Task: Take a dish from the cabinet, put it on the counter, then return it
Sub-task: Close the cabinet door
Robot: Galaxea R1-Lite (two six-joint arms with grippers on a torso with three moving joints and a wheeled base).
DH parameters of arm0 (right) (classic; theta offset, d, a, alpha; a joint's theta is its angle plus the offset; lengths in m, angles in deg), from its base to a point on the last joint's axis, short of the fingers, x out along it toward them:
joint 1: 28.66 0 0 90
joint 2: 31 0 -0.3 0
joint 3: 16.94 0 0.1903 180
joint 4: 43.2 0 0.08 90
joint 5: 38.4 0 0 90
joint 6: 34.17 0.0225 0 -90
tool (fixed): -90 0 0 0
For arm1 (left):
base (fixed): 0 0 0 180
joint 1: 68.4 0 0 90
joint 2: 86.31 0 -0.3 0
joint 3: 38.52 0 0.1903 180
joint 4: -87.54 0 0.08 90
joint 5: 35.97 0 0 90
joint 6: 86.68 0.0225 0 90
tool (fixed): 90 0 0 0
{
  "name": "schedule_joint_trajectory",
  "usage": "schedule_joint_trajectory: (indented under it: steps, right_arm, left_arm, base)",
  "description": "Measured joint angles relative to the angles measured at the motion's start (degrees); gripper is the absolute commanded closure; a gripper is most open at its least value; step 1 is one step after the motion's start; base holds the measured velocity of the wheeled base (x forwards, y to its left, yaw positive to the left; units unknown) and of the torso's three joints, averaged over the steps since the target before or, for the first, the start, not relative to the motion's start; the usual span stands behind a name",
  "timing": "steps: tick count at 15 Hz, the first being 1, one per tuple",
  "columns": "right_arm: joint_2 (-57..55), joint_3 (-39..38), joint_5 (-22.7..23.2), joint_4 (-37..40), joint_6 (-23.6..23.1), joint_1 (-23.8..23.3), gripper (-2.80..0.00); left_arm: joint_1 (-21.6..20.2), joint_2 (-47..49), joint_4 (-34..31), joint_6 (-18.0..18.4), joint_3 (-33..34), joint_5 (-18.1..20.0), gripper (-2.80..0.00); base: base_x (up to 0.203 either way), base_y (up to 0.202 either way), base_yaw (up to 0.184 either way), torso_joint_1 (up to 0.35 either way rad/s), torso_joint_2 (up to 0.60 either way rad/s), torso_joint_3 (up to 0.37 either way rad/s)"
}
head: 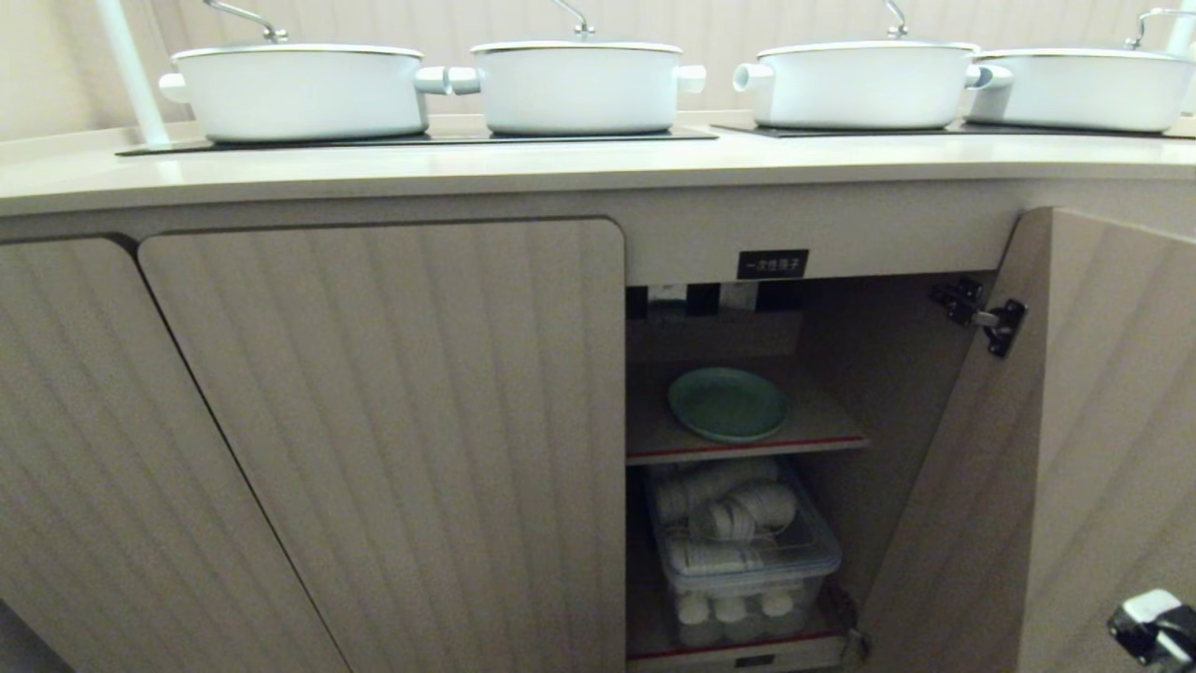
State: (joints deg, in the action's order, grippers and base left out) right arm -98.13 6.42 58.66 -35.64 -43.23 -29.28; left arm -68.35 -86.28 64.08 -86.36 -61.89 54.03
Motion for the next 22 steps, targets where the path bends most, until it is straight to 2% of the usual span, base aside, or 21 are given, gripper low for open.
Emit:
schedule_joint_trajectory:
  steps: [2, 8, 12, 17, 19, 22]
  right_arm:
    - [4.19, 0.0, -0.02, 8.1, 0.7, 0.0, 0.0]
    - [15.1, 0.07, -1.39, 10.95, 0.93, 1.26, 0.0]
    - [27.39, 0.33, -3.24, 16.59, 0.75, 1.75, 0.0]
    - [44.09, 0.46, -3.51, 17.21, 1.06, 3.85, 0.0]
    - [48.2, 0.22, -4.43, 16.44, 2.5, 4.06, 0.0]
    - [52.95, 0.02, -4.83, 16.16, 2.97, 0.6, 0.0]
  left_arm:
    - [-0.02, 0.0, 0.0, 0.02, 0.0, 0.02, 0.0]
    - [0.0, 0.0, 0.02, 0.02, 0.0, 0.0, 0.0]
    - [0.0, 0.0, 0.01, 0.0, 0.0, 0.01, 0.0]
    - [0.0, 0.0, 0.0, 0.0, 0.0, 0.0, 0.0]
    - [0.0, 0.0, 0.0, 0.02, 0.0, 0.0, 0.0]
    - [0.0, 0.0, 0.0, 0.02, 0.0, 0.0, 0.0]
  base:
    - [0.0, 0.0, 0.0, 0.0, 0.0, 0.0]
    - [0.0, 0.0, 0.0, 0.0, 0.0, 0.0]
    - [0.0, 0.0, 0.0, 0.0, 0.0, 0.0]
    - [0.0, 0.0, 0.0, 0.0, 0.0, 0.0]
    - [0.0, 0.0, 0.0, 0.0, 0.0, 0.0]
    - [0.0, 0.0, 0.0, 0.0, 0.0, 0.0]
